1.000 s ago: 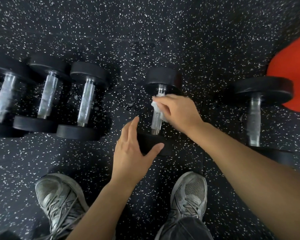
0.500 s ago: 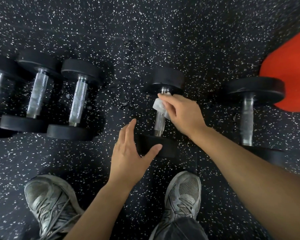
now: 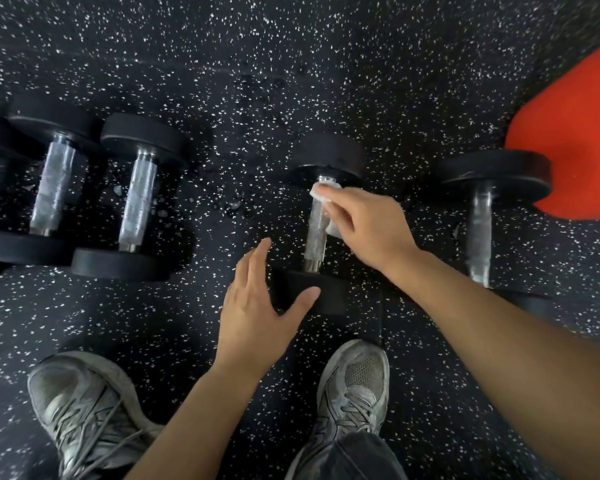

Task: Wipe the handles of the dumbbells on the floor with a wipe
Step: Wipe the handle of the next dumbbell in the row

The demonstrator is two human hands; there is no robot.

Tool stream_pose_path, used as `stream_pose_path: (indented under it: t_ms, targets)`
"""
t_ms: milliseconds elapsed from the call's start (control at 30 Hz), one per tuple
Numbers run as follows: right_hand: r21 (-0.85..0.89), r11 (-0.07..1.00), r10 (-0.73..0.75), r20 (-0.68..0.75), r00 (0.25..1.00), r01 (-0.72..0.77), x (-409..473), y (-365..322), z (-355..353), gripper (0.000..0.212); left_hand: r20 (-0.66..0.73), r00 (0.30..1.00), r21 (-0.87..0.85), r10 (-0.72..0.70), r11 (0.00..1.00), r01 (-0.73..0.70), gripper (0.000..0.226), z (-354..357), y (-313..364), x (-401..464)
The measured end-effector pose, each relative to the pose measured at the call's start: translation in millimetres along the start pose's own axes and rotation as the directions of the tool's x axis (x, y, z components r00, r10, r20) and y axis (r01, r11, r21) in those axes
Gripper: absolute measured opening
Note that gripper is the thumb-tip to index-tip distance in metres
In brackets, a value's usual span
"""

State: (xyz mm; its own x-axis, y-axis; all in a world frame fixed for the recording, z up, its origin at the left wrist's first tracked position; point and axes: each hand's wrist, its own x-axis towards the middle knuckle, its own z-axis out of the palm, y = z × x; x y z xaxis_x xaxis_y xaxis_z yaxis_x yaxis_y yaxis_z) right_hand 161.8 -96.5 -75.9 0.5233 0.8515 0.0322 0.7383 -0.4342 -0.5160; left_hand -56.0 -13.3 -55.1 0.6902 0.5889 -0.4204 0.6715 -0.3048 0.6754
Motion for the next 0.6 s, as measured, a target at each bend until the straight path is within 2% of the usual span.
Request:
stream_pose_path:
  t_ms: [67,200,333,367,433,500,533,600]
  targets:
    - [0.021,0.997,0.067,0.045,0.997,-0.068,-4.3,-1.2,7.0,0.035,0.005,1.000,-0.003,-0.004,1.000,0.004,0.105,2.4,3.8,0.7]
    - [0.101,0.995,-0.030,0.193,0.981,0.011,-23.4,3.7,4.7,0.034,0.027,1.000,0.025,0.010,1.000,-0.011,0.110,6.3,13.7,3.2]
    - [0.138,0.990,-0.083,0.458,0.885,0.022,-27.8,5.9,-9.1,0.029,0.056,0.997,0.064,0.051,0.996,-0.054,0.105,9.4,17.9,3.3]
    - [0.175,0.984,-0.065,0.517,0.854,-0.031,-27.7,5.4,-11.3,0.028,0.060,0.997,0.063,0.047,0.997,-0.051,0.102,9.8,17.7,2.5]
    - [0.351,0.894,0.024,0.581,0.813,-0.278,-24.6,3.2,-18.4,0.029,0.064,0.997,0.056,0.034,0.998,-0.038,0.100,11.0,16.9,0.7]
    - [0.525,0.729,0.114,0.541,0.833,-0.440,-21.4,7.0,-22.7,0.030,0.064,0.997,0.055,0.030,0.998,-0.034,0.099,12.9,16.4,-0.9]
    - [0.550,0.697,0.179,0.488,0.854,-0.460,-21.3,8.5,-23.3,0.029,0.062,0.998,0.050,0.028,0.998,-0.031,0.100,13.9,16.4,-1.3]
    - [0.478,0.750,0.329,0.330,0.885,-0.457,-24.5,11.0,-17.4,0.028,0.056,0.998,0.037,0.024,0.999,-0.026,0.100,14.3,16.9,-1.6]
